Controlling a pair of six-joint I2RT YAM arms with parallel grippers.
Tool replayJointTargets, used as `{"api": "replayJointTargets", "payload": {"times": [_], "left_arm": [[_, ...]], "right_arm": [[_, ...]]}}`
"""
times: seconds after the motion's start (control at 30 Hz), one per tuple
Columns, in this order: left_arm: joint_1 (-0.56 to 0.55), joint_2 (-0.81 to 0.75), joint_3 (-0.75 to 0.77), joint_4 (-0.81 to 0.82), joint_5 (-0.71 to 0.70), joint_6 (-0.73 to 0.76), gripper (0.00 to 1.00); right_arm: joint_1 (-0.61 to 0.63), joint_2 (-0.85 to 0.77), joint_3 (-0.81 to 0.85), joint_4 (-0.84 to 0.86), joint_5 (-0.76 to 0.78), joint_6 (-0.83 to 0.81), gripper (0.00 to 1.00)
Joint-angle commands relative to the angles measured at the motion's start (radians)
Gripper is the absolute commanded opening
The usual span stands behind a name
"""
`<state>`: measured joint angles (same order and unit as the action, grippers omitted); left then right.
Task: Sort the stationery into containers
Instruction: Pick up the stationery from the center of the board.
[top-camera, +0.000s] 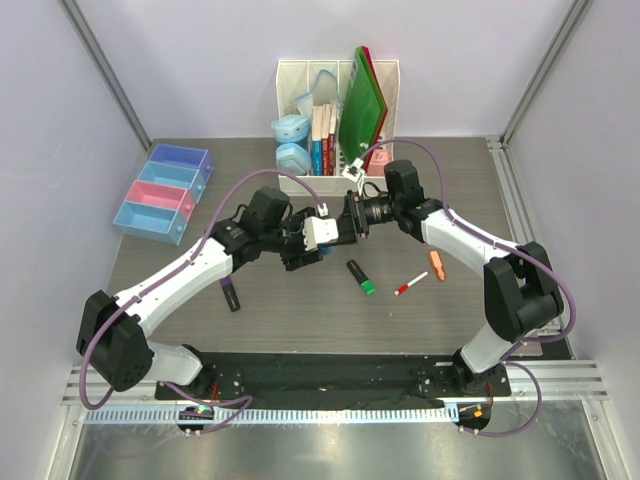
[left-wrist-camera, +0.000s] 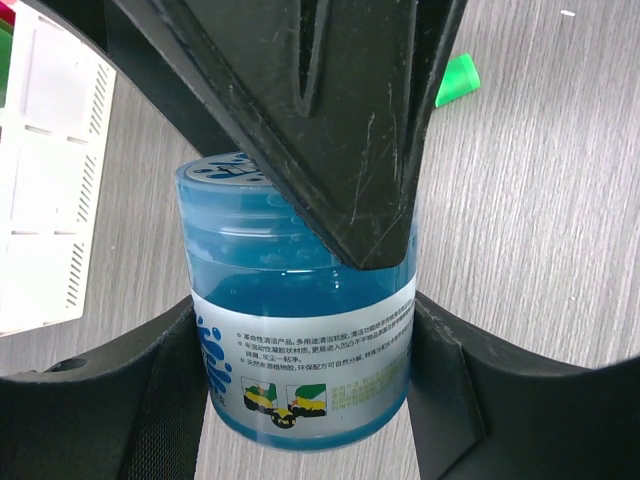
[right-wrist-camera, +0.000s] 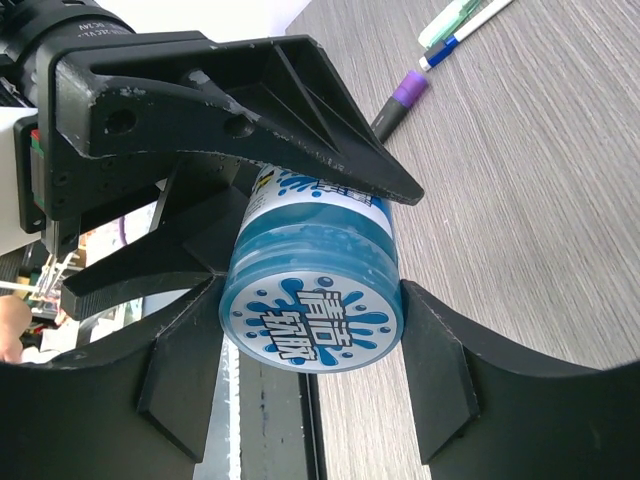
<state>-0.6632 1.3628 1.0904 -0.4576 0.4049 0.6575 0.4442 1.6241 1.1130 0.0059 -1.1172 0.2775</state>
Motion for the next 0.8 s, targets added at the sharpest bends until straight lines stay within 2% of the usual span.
{"api": "replayJointTargets", "payload": {"times": [0.0, 0.03, 0.07, 0.1, 0.17, 0.2, 0.4, 0.53, 0.63, 0.67, 0.77], "left_arm": [[-0.006, -0.053, -0.004, 0.091, -0.021, -0.006, 0.17], [-0.006, -0.053, -0.006, 0.088, -0.026, -0.002, 0.30], [-0.004, -0.053, -0.007, 0.088, -0.034, -0.001, 0.55], [-0.006, -0.054, -0.010, 0.085, -0.043, 0.007, 0.66], [-0.006, -0.056, -0.014, 0.083, -0.057, 0.010, 0.97], [-0.006, -0.057, -0.017, 0.074, -0.063, 0.017, 1.00], [-0.006, -0.094, -0.063, 0.060, -0.106, 0.030, 1.00], [0.005, -0.139, -0.101, 0.060, -0.140, 0.025, 1.00], [0.023, -0.178, -0.118, 0.056, -0.147, 0.002, 1.00], [0.040, -0.189, -0.122, 0.057, -0.149, -0.010, 1.00], [0.073, -0.225, -0.144, 0.065, -0.190, -0.024, 1.00]], "right_arm": [[0.005, -0.006, 0.001, 0.049, -0.007, 0.014, 0.14], [0.007, -0.006, 0.001, 0.048, -0.007, 0.014, 0.11], [0.007, -0.007, 0.004, 0.046, -0.006, 0.011, 0.08], [0.005, -0.010, 0.005, 0.039, -0.001, 0.006, 0.07], [0.007, -0.015, 0.014, 0.014, 0.005, -0.014, 0.07], [0.005, -0.017, 0.016, 0.005, 0.016, -0.026, 0.07], [0.007, -0.043, 0.051, -0.167, 0.103, -0.179, 0.06], [0.005, -0.063, 0.071, -0.280, 0.229, -0.273, 0.06], [0.005, -0.078, 0.091, -0.354, 0.351, -0.358, 0.06], [0.005, -0.081, 0.105, -0.371, 0.437, -0.377, 0.06], [0.010, -0.102, 0.125, -0.428, 0.538, -0.443, 0.06]]}}
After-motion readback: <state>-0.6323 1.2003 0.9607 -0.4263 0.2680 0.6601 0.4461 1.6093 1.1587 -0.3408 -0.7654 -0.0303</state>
